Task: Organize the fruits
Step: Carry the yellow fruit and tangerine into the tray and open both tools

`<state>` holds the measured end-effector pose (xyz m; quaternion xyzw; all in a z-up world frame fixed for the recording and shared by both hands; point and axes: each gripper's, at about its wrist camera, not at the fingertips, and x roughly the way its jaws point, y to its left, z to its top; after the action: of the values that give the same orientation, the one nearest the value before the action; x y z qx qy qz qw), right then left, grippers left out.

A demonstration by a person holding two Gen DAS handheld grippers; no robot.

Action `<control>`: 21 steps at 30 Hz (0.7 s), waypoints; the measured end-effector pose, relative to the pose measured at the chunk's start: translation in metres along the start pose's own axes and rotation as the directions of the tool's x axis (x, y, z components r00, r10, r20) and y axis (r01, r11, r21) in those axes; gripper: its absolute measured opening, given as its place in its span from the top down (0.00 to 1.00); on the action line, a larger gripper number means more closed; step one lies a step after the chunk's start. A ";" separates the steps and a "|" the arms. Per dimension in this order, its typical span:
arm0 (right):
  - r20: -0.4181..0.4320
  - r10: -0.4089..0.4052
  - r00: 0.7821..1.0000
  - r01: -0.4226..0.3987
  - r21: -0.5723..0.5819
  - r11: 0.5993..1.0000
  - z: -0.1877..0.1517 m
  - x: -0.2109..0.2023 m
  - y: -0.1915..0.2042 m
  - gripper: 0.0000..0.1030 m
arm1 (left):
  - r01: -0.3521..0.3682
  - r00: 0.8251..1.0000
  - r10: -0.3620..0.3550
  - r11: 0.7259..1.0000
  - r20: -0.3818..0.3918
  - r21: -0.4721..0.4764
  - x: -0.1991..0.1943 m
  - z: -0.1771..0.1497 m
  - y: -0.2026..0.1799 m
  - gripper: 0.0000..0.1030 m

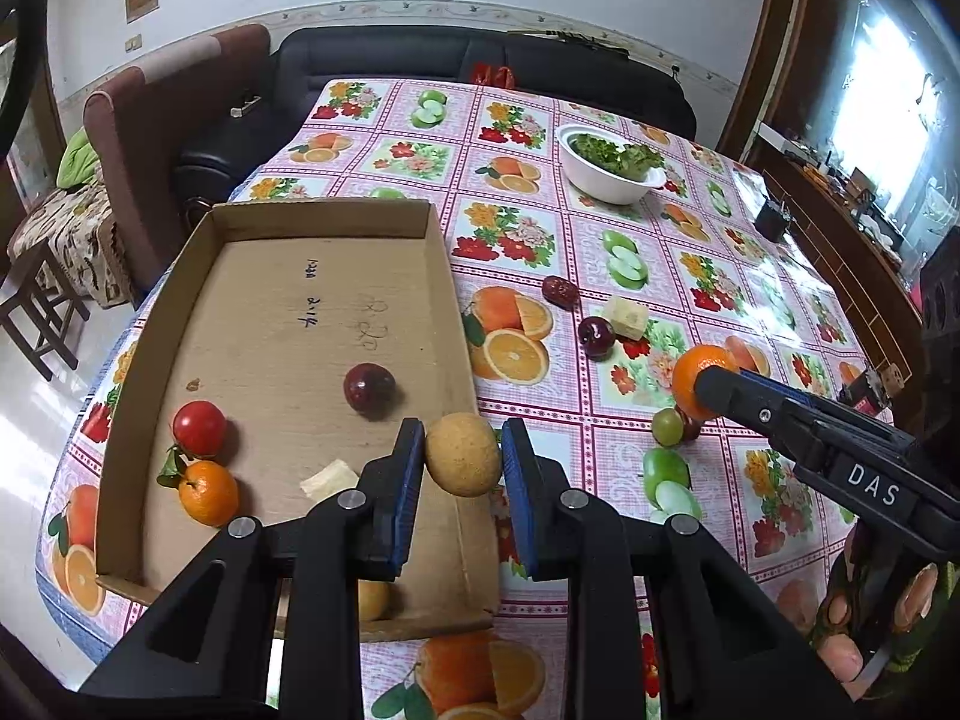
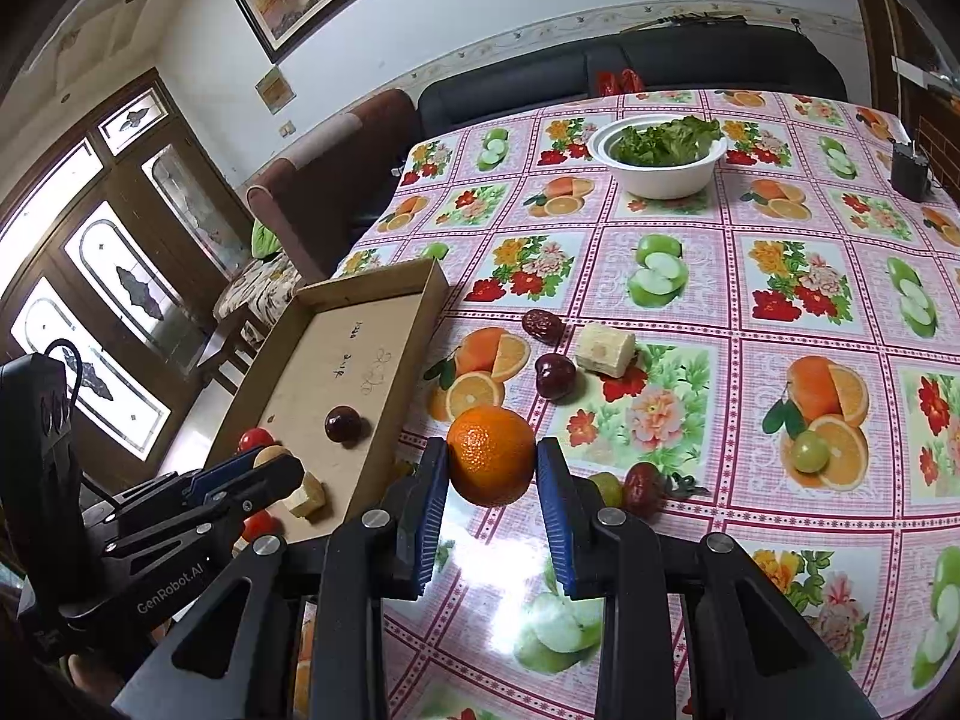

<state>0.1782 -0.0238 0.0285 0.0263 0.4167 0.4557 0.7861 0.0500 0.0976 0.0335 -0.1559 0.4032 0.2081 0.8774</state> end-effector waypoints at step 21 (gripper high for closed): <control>-0.026 0.004 1.000 -0.005 -0.045 0.999 0.001 0.018 0.020 0.71 | -0.059 0.998 0.060 0.997 0.004 -0.057 0.006 0.008 0.036 0.77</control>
<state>0.1695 0.0014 0.0265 0.0038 0.4166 0.4671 0.7799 0.0408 0.1340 0.0298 -0.1682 0.3993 0.2460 0.8670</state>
